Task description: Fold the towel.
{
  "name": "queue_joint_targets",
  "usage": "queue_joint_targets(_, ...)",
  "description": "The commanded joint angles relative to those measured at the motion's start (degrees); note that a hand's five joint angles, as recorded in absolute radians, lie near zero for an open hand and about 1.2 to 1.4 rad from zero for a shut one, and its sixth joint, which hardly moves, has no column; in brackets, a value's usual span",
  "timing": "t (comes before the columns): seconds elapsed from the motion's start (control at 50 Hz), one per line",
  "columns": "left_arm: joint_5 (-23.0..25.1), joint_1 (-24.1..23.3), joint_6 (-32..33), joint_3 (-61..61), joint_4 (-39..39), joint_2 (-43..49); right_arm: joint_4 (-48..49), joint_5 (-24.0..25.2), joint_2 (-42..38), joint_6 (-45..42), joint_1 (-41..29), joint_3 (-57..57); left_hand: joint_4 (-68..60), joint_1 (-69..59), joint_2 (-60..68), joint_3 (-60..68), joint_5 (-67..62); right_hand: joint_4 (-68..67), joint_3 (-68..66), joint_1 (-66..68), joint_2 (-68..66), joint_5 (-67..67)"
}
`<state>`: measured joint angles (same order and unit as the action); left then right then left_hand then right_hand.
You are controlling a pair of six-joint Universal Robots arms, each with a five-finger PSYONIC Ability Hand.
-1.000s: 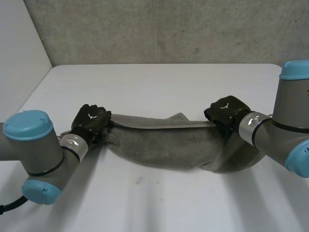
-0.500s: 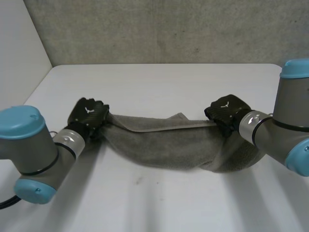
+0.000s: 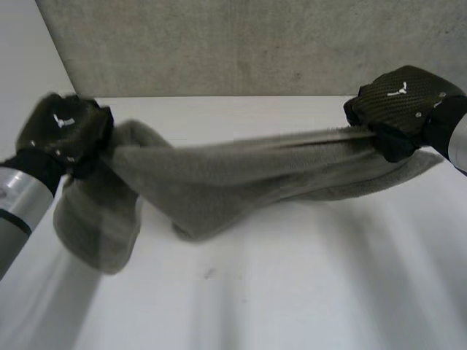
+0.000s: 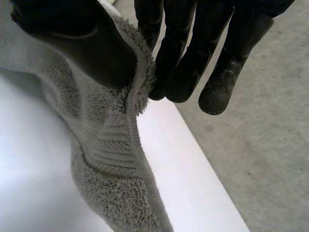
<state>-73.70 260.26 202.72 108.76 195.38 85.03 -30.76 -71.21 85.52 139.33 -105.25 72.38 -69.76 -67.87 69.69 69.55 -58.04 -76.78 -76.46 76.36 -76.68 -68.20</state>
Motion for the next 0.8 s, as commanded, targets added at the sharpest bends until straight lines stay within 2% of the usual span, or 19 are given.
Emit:
queue_joint_targets(0.02,3.6,1.5,-2.9,-1.3,-1.4,13.1,-3.3,-0.2,-7.1,-6.5,0.1,-0.3,-10.2,-12.1,10.3,10.4,-12.0,-3.2,-3.5,3.6,-3.3,-1.8)
queue_joint_targets(0.04,3.6,1.5,-2.9,-1.4,-1.4,13.1,-3.3,-0.2,-7.1,-6.5,0.0,-0.3,-10.2,-12.1,10.3,10.4,-12.0,-3.2,-3.5,3.6,-3.3,-1.8)
queue_joint_targets(0.16,3.4,1.2,-2.8,-12.9,-1.6,24.1,-2.7,-1.6,-20.6,-9.1,-0.8,-12.1,-10.2,-12.1,10.3,10.4,-12.0,-3.2,-3.5,3.6,-3.3,-1.8)
queue_joint_targets(0.2,3.4,1.2,-2.9,-17.1,-1.5,25.6,-2.2,-3.3,-27.8,-8.4,-2.1,-25.3,-10.2,-12.1,10.3,10.4,-12.0,-3.2,-3.5,3.6,-3.3,-1.8)
queue_joint_targets(0.22,3.4,1.1,-2.9,-21.7,-1.4,26.5,-2.2,-3.3,-27.9,-8.4,-2.1,-25.4,-10.2,-12.1,10.3,10.4,-12.0,-3.2,-3.5,3.6,-3.3,-1.8)
queue_joint_targets(0.24,3.4,1.0,-3.3,-26.7,-1.2,26.7,-1.2,-4.8,-30.7,-7.2,-3.1,-33.1,-10.2,-12.1,10.3,10.4,-12.0,-3.2,-3.5,3.6,-3.3,-1.8)
queue_joint_targets(0.26,3.4,1.0,-3.3,-26.8,-1.2,26.7,-1.2,-4.8,-30.8,-7.1,-3.1,-33.2,-10.2,-12.1,10.3,10.4,-12.0,-3.2,-3.5,3.6,-3.3,-1.8)
queue_joint_targets(0.3,3.4,0.5,-4.8,-36.3,-0.4,26.1,5.1,-7.0,-33.7,-1.7,-5.5,-48.0,-10.2,-12.1,10.3,10.4,-12.0,-3.2,-3.5,3.6,-3.3,-1.8)
queue_joint_targets(0.32,3.4,0.5,-4.8,-36.3,-0.3,26.1,5.1,-7.0,-33.8,-1.7,-5.5,-48.0,-10.2,-12.1,10.3,10.4,-12.0,-3.2,-3.5,3.6,-3.3,-1.8)
queue_joint_targets(0.36,2.9,-0.5,-7.8,-41.8,3.6,24.7,15.1,-6.7,-32.8,6.8,-6.0,-53.6,-10.2,-12.1,10.3,10.4,-12.0,-3.2,-3.5,3.6,-3.3,-1.8)
queue_joint_targets(0.38,2.9,-0.5,-7.8,-41.8,3.6,24.7,19.1,-6.6,-31.0,10.4,-5.9,-52.9,-10.2,-12.1,10.3,10.4,-12.0,-3.2,-3.5,3.6,-3.3,-1.8)
queue_joint_targets(0.46,-0.7,-0.7,-15.1,-40.3,10.6,20.5,22.2,-6.6,-27.1,14.3,-5.9,-48.6,-10.2,-12.1,10.3,10.4,-12.0,-3.2,-3.5,3.6,-3.3,-1.8)
queue_joint_targets(0.5,-1.4,-0.5,-16.9,-37.6,12.2,19.4,21.9,-6.3,-25.7,14.2,-5.8,-45.0,-10.2,-12.1,10.3,10.4,-12.0,-3.2,-3.5,3.6,-3.3,-1.8)
queue_joint_targets(0.54,-1.4,0.1,-18.6,-34.0,13.7,18.3,20.4,-3.5,-23.0,11.3,-5.8,-35.5,-10.2,-12.1,10.3,10.4,-12.0,-3.2,-3.5,3.6,-3.3,-1.8)
queue_joint_targets(0.6,-1.0,2.3,-20.4,-25.5,15.9,16.7,19.7,-1.1,-21.4,8.9,-6.2,-29.8,-10.2,-12.1,10.3,10.4,-12.0,-3.2,-3.5,3.6,-3.3,-1.8)
queue_joint_targets(0.64,1.4,4.0,-20.5,-16.7,18.4,16.8,19.6,3.1,-18.9,2.7,-6.5,-18.1,-10.2,-12.1,10.3,10.4,-12.0,-3.2,-3.5,3.6,-3.3,-1.8)
queue_joint_targets(0.66,1.4,4.0,-20.5,-16.6,18.4,16.8,19.6,3.1,-18.9,2.7,-6.5,-18.1,-10.2,-12.1,10.3,10.4,-12.0,-3.2,-3.5,3.6,-3.3,-1.8)
queue_joint_targets(0.7,3.1,4.6,-20.4,-12.3,20.1,17.3,19.7,4.8,-18.9,-4.4,-6.6,-7.7,-10.2,-12.1,10.3,10.4,-12.0,-3.2,-3.5,3.6,-3.3,-1.8)
queue_joint_targets(0.8,10.5,8.5,-19.9,0.4,28.4,22.9,19.8,3.5,-21.8,-12.3,-7.1,3.9,-10.2,-12.1,10.3,10.4,-12.0,-3.2,-3.5,3.6,-3.3,-1.8)
